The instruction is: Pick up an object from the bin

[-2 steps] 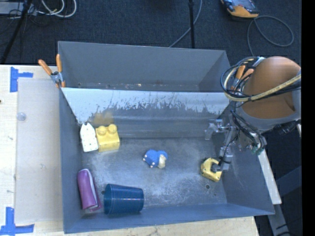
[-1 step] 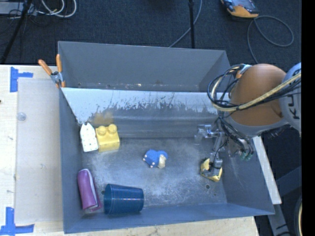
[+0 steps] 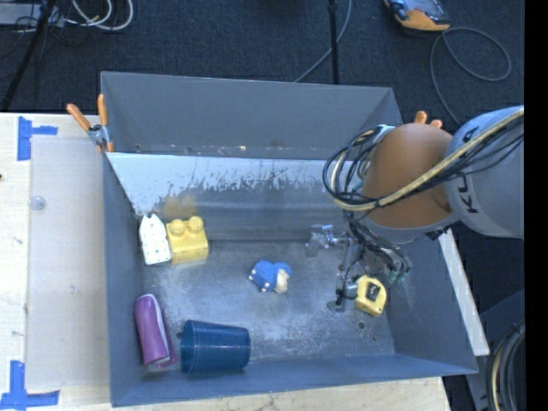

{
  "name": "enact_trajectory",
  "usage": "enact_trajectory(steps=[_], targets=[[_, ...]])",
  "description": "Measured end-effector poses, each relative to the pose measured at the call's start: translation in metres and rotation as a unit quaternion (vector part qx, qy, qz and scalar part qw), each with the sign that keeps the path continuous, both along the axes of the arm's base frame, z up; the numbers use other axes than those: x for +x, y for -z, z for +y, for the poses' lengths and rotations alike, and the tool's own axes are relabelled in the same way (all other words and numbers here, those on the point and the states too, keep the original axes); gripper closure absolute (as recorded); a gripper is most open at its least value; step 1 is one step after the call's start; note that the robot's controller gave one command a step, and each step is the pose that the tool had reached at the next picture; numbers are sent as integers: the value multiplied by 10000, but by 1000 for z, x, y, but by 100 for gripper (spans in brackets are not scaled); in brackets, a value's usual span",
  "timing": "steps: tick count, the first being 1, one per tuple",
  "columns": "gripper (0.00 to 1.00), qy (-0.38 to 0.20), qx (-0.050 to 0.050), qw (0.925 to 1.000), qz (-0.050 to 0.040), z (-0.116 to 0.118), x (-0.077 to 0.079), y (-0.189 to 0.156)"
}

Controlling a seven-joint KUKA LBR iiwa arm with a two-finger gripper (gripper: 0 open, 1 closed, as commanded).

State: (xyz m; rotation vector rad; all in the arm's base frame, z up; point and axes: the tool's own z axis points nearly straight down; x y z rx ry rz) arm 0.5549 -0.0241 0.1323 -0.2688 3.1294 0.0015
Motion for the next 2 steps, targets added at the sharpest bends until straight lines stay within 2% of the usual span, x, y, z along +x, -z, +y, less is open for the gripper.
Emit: enact_trajectory(steps=[1, 2], targets=[[0, -166, -4, 9999, 37, 22, 10, 22], [0, 724, 0, 9974, 0, 52, 20, 35]])
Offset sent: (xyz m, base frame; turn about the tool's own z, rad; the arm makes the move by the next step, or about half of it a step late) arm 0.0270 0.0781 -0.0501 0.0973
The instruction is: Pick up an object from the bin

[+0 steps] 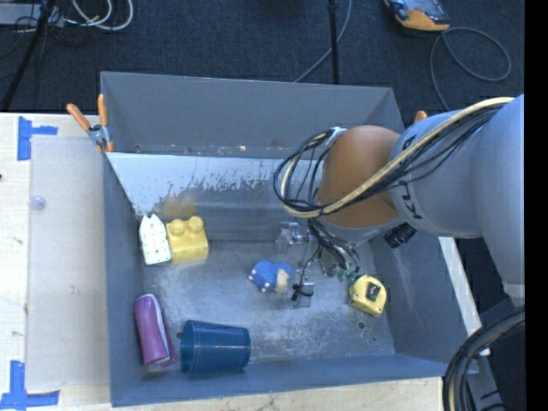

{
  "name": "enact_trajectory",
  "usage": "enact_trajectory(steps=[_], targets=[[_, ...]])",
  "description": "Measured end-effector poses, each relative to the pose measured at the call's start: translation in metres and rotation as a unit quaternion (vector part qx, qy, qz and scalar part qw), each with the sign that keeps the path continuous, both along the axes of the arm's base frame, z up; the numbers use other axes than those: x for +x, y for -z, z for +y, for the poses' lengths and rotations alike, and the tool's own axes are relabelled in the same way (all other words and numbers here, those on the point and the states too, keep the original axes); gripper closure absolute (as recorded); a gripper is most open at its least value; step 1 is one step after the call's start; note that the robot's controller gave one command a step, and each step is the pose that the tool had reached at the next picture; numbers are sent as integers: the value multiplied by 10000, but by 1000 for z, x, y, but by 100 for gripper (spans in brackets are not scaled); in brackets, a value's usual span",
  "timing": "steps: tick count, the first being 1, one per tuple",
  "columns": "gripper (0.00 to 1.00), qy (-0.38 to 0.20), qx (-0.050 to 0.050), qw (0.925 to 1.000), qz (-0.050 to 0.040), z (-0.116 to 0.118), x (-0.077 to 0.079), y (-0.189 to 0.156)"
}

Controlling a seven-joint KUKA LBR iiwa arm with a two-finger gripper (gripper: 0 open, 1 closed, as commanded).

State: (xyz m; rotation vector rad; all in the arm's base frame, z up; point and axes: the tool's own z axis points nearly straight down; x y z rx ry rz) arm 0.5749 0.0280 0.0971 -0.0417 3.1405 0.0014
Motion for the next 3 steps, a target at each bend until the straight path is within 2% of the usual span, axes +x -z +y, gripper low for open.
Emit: enact_trajectory(steps=[1, 2, 3], targets=[[100, -749, 1, 9972, 40, 44, 6, 27], [0, -753, -2, 9972, 39, 44, 6, 28], [0, -756, -2, 9971, 39, 44, 6, 28]])
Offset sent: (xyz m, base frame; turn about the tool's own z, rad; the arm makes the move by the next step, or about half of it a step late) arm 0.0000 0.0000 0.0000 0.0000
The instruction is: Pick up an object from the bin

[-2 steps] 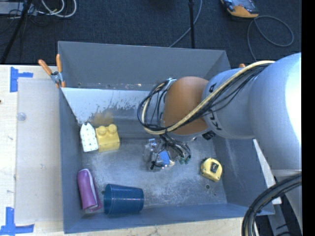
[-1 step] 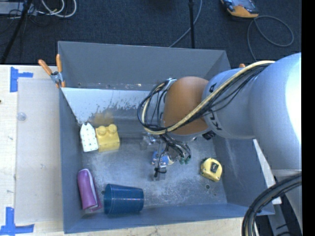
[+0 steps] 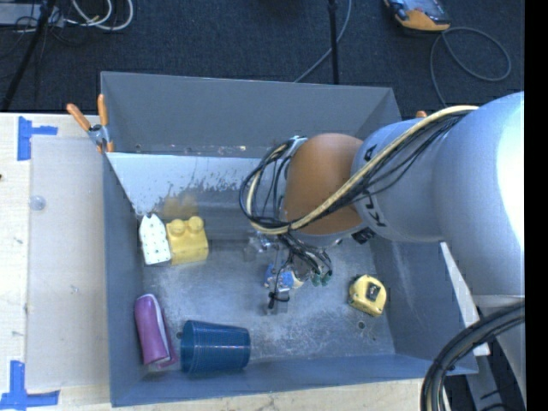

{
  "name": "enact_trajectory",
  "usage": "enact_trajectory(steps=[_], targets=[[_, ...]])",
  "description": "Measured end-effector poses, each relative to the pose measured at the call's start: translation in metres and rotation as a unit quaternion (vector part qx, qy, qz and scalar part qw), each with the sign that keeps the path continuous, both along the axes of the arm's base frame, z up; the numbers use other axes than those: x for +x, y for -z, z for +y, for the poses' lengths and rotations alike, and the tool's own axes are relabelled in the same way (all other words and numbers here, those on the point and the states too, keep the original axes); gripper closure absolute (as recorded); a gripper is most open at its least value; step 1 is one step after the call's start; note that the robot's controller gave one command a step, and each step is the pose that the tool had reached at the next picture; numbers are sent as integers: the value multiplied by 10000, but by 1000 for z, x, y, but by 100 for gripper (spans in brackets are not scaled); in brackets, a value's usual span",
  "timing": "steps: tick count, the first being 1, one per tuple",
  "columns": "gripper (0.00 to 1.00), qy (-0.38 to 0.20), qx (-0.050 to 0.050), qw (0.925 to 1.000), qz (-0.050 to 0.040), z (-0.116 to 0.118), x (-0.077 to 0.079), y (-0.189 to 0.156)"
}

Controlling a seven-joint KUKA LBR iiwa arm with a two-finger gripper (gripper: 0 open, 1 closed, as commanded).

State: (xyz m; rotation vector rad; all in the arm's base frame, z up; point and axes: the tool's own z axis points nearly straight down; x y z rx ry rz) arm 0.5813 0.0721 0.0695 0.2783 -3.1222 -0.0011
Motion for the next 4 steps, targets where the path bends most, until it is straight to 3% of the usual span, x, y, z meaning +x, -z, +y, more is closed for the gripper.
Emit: enact_trajectory(steps=[1, 2, 3, 4], targets=[[0, -137, 16, 9999, 56, -28, -5, -31], [0, -872, 1, 9962, -26, -65, -1, -58], [0, -779, 14, 9970, 17, -69, 1, -44], [100, -1350, -18, 9908, -64, -55, 11, -5]])
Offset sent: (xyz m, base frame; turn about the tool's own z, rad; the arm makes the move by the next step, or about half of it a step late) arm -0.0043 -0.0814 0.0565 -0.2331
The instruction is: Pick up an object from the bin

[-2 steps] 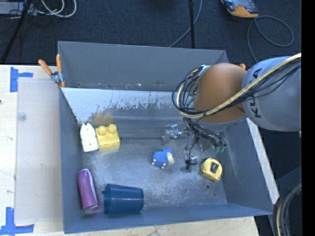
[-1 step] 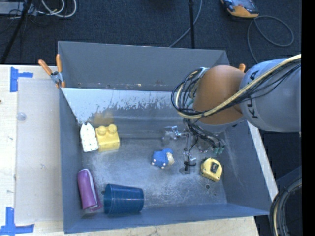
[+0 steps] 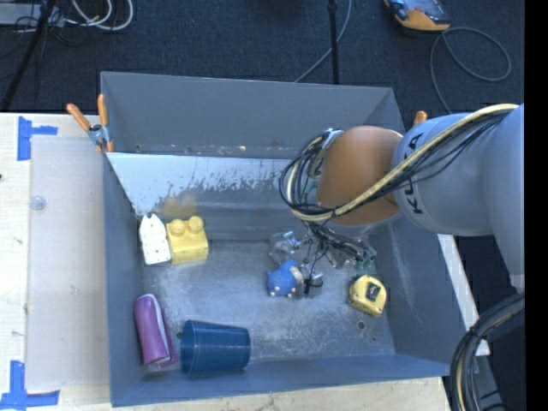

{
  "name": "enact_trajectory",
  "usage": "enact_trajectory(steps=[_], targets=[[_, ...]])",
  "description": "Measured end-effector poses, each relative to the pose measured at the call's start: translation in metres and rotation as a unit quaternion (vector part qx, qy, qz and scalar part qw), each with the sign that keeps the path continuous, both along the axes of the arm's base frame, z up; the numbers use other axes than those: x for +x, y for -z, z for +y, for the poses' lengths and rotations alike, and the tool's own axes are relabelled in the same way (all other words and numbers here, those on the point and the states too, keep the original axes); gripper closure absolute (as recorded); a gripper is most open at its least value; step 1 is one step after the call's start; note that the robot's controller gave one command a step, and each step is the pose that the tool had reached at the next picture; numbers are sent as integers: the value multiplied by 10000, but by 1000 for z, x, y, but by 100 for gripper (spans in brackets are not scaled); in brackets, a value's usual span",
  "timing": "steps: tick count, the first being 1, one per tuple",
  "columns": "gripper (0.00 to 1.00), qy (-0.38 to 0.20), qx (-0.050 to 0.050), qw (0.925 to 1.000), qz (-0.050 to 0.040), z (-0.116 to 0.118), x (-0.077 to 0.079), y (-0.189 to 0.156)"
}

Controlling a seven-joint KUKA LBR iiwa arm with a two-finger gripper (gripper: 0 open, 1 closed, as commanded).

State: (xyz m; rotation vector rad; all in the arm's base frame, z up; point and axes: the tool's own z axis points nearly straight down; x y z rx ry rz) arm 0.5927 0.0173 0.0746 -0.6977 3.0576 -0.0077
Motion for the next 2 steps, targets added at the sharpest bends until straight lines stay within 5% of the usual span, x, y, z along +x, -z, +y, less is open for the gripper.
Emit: enact_trajectory(steps=[2], targets=[[100, 9, -13, 10000, 5, 2, 3, 1]])
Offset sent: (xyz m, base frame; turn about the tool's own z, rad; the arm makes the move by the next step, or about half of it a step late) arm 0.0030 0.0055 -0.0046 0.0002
